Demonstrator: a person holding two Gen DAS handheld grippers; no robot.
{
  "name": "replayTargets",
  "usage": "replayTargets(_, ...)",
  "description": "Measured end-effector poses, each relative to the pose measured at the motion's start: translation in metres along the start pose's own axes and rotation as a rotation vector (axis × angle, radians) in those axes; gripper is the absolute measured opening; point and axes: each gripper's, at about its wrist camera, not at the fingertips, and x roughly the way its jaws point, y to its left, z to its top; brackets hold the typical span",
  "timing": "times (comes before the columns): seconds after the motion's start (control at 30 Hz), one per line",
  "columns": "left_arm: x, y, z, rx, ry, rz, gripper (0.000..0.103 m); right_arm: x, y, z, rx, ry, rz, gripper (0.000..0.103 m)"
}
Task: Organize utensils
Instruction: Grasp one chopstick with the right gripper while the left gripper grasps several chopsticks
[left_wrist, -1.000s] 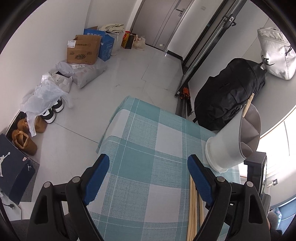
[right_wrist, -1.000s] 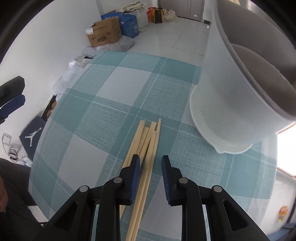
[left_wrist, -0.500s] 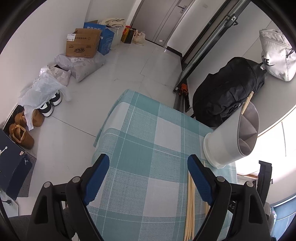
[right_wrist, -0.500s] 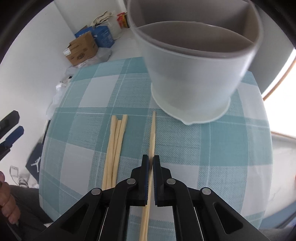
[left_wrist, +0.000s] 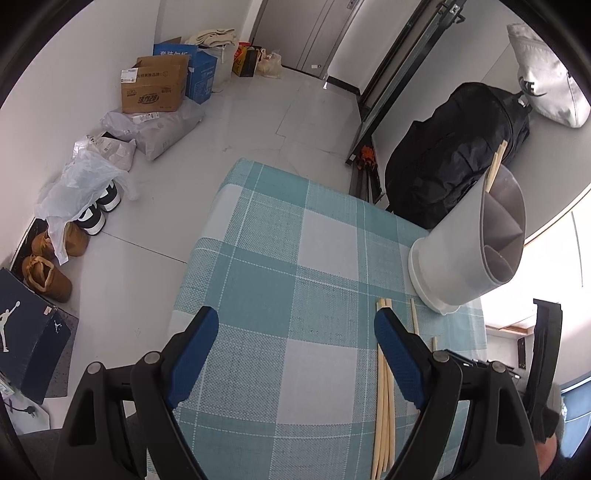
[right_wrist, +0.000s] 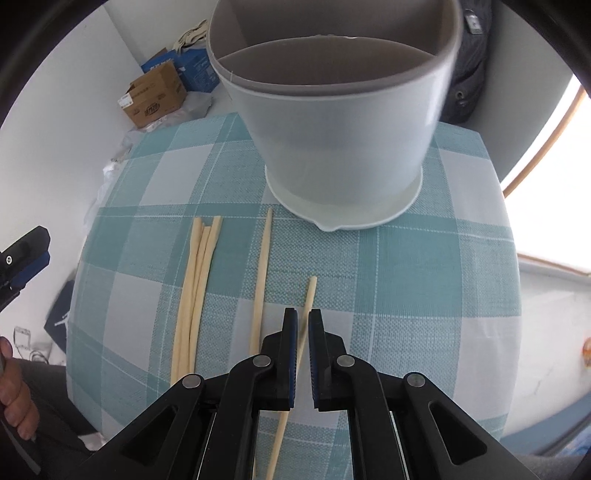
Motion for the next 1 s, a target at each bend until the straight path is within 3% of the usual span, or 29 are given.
replayTargets(0.07, 0.002, -0.002, 0.0, 0.006, 0.008, 0.01, 0.083, 0.005, 0.003, 0.003, -0.023, 0.025, -0.025, 0.02)
replayTargets(0.2, 0.008, -0.004, -0.002, 0.016, 0.025, 0.028, 0.083, 0.006, 0.007, 0.003, -0.075, 0.021, -0.059, 0.023)
replayTargets(0.27, 0.011, -0.006, -0.002, 0.019, 0.032, 0.035, 0.083, 0.007, 0.008, 0.004, -0.084, 0.005, -0.073, 0.022)
replayTargets(0.33, 0.014, -0.007, -0.002, 0.021, 0.038, 0.044, 0.083, 0.009, 0.007, 0.005, -0.075, -0.014, -0.09, 0.006)
replayTargets(0.47, 0.023, -0.016, -0.004, 0.041, 0.064, 0.041, 0.083, 0.001, -0.009, 0.003, -0.012, -0.057, -0.033, 0.003)
replayTargets(0.8, 0.054, -0.049, -0.013, 0.125, 0.17, 0.0, 0.083, -0.087, -0.047, -0.009, 0.1, -0.382, 0.168, 0.003)
replayTargets(1.0, 0.066, -0.064, -0.013, 0.15, 0.2, 0.003, 0.083, -0.109, -0.072, -0.017, 0.213, -0.478, 0.282, 0.003)
